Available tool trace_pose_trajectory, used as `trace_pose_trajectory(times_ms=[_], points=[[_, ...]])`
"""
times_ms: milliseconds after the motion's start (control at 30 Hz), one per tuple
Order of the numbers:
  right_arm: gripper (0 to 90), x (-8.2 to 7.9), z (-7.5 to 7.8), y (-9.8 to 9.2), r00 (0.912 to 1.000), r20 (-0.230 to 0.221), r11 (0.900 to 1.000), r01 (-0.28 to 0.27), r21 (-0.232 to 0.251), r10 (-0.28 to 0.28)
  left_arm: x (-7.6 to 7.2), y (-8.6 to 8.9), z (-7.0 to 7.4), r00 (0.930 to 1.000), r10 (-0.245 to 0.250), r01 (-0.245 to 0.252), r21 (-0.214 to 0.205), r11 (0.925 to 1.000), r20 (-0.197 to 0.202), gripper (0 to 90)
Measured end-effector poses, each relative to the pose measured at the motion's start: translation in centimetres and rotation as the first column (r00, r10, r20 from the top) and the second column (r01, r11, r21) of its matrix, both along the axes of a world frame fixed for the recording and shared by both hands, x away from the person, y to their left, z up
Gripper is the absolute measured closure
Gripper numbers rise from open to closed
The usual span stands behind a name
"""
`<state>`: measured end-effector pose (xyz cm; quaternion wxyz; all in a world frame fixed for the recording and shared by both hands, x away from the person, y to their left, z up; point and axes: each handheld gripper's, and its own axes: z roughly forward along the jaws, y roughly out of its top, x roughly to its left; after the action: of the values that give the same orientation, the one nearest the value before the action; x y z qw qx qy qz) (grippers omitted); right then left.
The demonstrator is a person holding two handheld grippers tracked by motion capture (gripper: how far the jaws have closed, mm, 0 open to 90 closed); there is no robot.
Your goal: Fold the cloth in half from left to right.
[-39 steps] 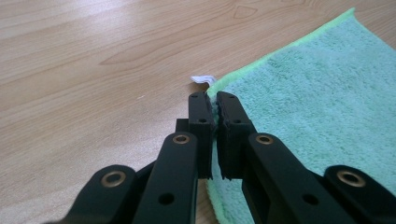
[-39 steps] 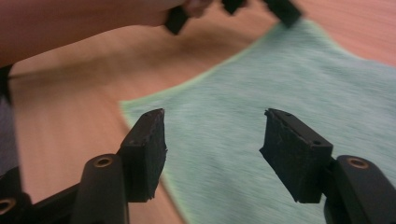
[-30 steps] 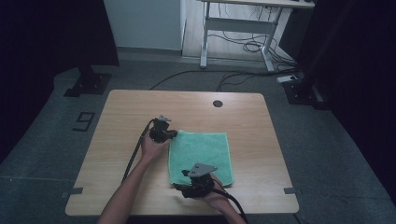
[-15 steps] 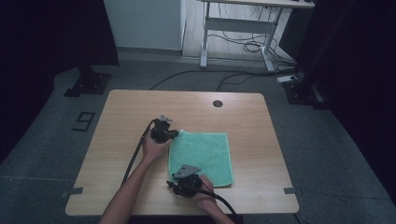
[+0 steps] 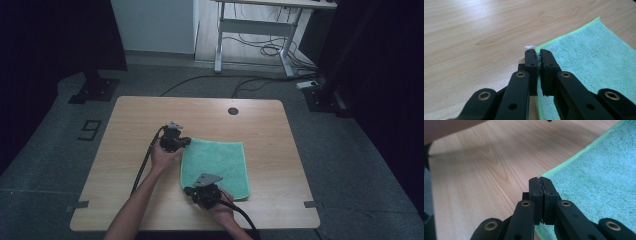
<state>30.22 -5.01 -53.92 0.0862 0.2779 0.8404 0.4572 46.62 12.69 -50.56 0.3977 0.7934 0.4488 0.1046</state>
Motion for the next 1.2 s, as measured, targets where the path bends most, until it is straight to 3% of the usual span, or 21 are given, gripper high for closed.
trace_pose_trajectory(times_ms=[133, 200, 333, 600, 733, 933, 1067, 1200], points=[[88.1, -0.1, 1.1, -1.3, 1.0000, 0.007, 0.9990, 0.005, 0.044, -0.005, -0.3, 0.3, 0.7, 0.9999, 0.005, -0.005, -0.007, 1.0000, 0.015, 85.2], [88.2, -0.2, 1.9, -2.4, 0.9998, -0.005, 0.9954, 0.017, 0.094, -0.017, -0.3, 0.4, 0.9, 0.9998, 0.007, -0.007, -0.012, 0.9999, 0.020, 85.2], [88.2, -0.3, 2.1, -2.6, 0.9999, -0.008, 0.9943, 0.014, 0.106, -0.014, -0.3, 0.5, 1.0, 0.9999, 0.009, -0.009, -0.028, 0.9996, 0.014, 85.2], [88.3, -0.8, 1.8, -0.2, 0.9990, -0.007, 0.9951, -0.044, 0.089, 0.045, -0.4, 0.9, 2.3, 0.9997, 0.008, -0.008, -0.017, 0.9998, 0.025, 85.4], [88.3, -0.8, 1.8, -0.2, 0.9989, -0.006, 0.9950, -0.045, 0.089, 0.045, -0.4, 0.6, 3.2, 0.9993, -0.009, 0.010, -0.016, 0.9998, 0.037, 85.4], [88.3, -0.7, 1.9, 0.0, 0.9995, -0.010, 0.9930, -0.030, 0.114, 0.031, -0.5, -0.1, 4.2, 0.9983, -0.033, 0.032, 0.006, 0.9995, 0.049, 85.7], [88.3, -0.3, 1.9, 1.5, 0.9986, -0.014, 0.9896, -0.048, 0.135, 0.051, -0.4, 0.4, 5.1, 0.9985, -0.025, 0.024, 0.025, 0.9994, 0.049, 85.8], [88.3, -0.5, 2.7, 3.0, 0.9963, 0.013, 0.9851, -0.086, 0.149, 0.085, 0.0, 1.3, 6.0, 0.9986, -0.014, 0.012, 0.044, 0.9990, 0.050, 86.0]])
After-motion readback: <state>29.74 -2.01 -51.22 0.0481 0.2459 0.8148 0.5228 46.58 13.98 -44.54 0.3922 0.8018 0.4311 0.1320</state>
